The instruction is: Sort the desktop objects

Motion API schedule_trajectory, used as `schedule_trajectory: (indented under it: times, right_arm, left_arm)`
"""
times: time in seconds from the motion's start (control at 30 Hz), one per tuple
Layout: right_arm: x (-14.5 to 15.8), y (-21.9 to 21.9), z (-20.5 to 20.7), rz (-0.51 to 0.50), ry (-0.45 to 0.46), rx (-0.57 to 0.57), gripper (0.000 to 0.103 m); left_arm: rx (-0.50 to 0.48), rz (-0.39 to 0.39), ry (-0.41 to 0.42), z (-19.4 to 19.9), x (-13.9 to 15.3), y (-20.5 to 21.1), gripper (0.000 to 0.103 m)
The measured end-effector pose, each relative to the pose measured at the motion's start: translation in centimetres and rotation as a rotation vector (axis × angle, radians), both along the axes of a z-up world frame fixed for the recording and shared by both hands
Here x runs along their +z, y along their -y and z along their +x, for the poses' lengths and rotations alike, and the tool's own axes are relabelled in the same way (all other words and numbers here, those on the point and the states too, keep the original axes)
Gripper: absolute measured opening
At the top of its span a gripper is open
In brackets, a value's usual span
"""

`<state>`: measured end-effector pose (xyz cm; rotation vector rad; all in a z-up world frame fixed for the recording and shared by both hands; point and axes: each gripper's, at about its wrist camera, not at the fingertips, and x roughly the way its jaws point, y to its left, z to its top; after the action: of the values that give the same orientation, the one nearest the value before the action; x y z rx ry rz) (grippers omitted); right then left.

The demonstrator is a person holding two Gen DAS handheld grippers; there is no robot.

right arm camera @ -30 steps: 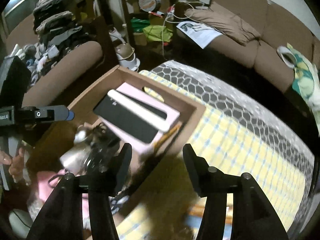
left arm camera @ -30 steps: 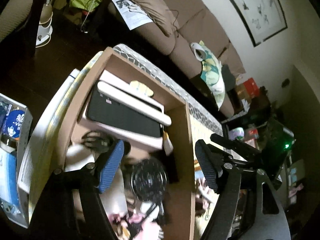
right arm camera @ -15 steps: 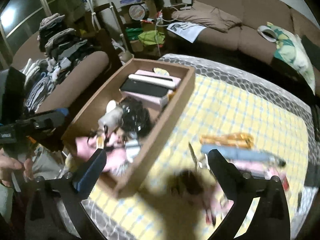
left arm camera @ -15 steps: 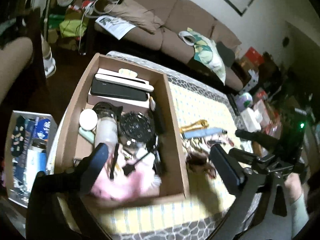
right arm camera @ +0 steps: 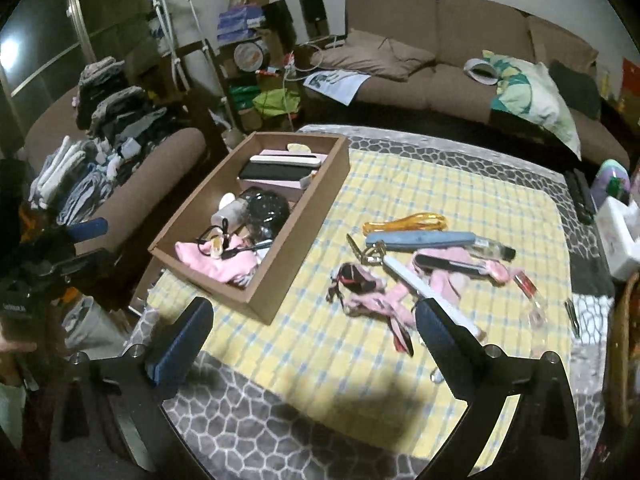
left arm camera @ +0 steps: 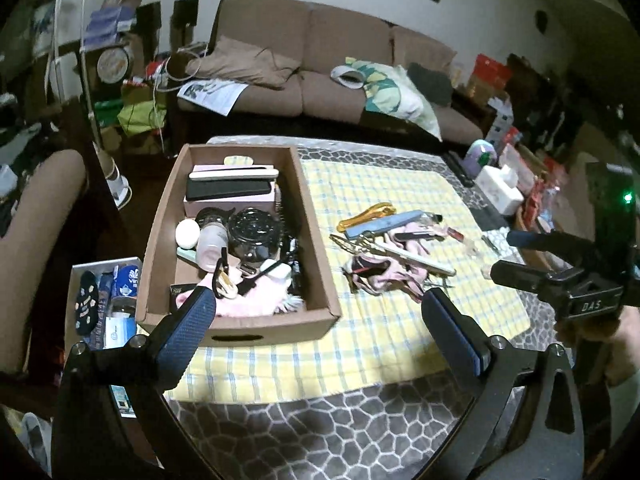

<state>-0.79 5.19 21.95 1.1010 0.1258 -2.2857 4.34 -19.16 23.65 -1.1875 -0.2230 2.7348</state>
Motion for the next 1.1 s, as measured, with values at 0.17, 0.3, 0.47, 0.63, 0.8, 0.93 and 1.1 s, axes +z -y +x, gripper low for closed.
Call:
schedule_trajectory:
  times: [0.17,0.3,0.47,0.63,0.8,0.93,1.1]
  right_arm:
    - [0.3,-1.3,2.8,-0.015,-0.008,-0.012,0.103]
    - [0.1,-1.8,4.6,-0.015,-0.014,-0.021,0.103]
    - [-0.5,-2.5,6.2,-0.027,-0.011,-0.034,0.103]
    - [-1.1,-4.1,6.5,-0.044,0.001,-0.068,0.103]
    - [-2.9,-7.3,4.7,-0.071,0.045,-0.158,0.103]
    - [-5.2,-10.4,2.0,-0.093,0.073,-0.232,0.103]
    - [-9.0,-14.5,-1.8,-0.186,0.143,-0.347,0.103]
  left_arm:
    - [-0.007,-0.010,-0.012,2.1,1.0,-1.4,0.103]
    - [-0.009,-0.033,-0.020,3.3,1.3,-2.4,0.103]
    - [-0.008,-0.037,-0.010,4.2,0.9,-3.3,0.103]
    - [-0.018,-0.013,0.005,4.2,-0.5,-4.3,0.103]
    - [-0.070,0.023,0.049,2.4,-3.6,-6.6,0.103]
    - [-0.126,0.061,0.086,-0.1,-6.0,-9.2,0.103]
    - [-0.171,0.066,0.112,-4.5,-8.7,-12.8,0.103]
